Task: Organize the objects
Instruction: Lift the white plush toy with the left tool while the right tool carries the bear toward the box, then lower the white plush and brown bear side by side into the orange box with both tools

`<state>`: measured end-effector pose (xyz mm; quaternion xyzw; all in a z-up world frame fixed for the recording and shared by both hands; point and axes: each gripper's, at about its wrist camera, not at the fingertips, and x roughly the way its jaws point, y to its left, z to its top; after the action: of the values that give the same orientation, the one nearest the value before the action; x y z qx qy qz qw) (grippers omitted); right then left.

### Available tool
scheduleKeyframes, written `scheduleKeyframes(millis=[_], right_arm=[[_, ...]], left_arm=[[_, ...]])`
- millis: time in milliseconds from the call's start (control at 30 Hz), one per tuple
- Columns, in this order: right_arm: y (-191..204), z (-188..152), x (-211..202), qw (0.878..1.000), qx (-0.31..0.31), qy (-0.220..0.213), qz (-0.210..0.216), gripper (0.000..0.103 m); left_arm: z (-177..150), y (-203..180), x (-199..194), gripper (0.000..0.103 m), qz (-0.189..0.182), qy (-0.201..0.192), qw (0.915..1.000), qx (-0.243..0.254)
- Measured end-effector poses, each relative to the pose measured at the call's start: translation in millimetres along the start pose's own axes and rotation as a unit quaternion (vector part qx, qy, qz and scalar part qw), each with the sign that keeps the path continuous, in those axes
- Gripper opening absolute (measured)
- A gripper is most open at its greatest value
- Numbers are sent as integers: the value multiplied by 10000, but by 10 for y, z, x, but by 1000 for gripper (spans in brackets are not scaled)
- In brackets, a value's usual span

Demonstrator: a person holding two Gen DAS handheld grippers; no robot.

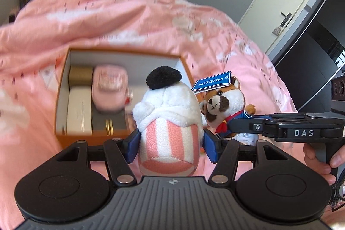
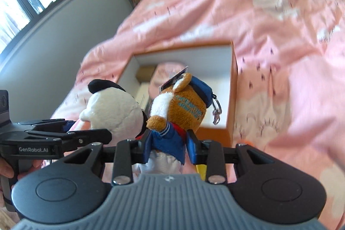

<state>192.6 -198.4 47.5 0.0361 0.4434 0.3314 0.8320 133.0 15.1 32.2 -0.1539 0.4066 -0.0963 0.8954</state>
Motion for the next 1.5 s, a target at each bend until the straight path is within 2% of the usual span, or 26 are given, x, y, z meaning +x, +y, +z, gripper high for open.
scheduleKeyframes(millis=[133, 267, 533, 833, 1000, 1200, 1367, 1500], right_arm=[[-48, 237, 85, 9995, -154, -270, -15, 35], [-163, 476, 340, 9990, -311, -291, -104, 35], [-505, 830, 1034, 9992, -327, 143, -196, 35], [-736, 993, 1563, 9967, -453, 558, -363, 35], [-728, 1060, 1741, 9937, -691, 740, -480, 36], [-621, 1119, 1971, 9850, -1036, 1089, -848, 36], [-539, 1117, 2099, 9771, -1301, 1273, -1098, 36], [-502, 1111, 2151, 9727, -1468, 1351, -1188, 37]], left_arm=[[201, 5, 250, 68, 75, -30, 9993, 360], [368, 52, 570, 68, 108, 23, 9984, 552], [531, 133, 1143, 68, 309, 62, 9949, 953], [576, 320, 1642, 68, 355, 282, 9956, 814], [560, 326, 1789, 68, 521, 332, 9935, 956], [569, 388, 1930, 71, 567, 551, 9928, 899], [542, 377, 1972, 73, 658, 555, 9892, 1185], [533, 390, 1922, 83, 654, 561, 9871, 1348]])
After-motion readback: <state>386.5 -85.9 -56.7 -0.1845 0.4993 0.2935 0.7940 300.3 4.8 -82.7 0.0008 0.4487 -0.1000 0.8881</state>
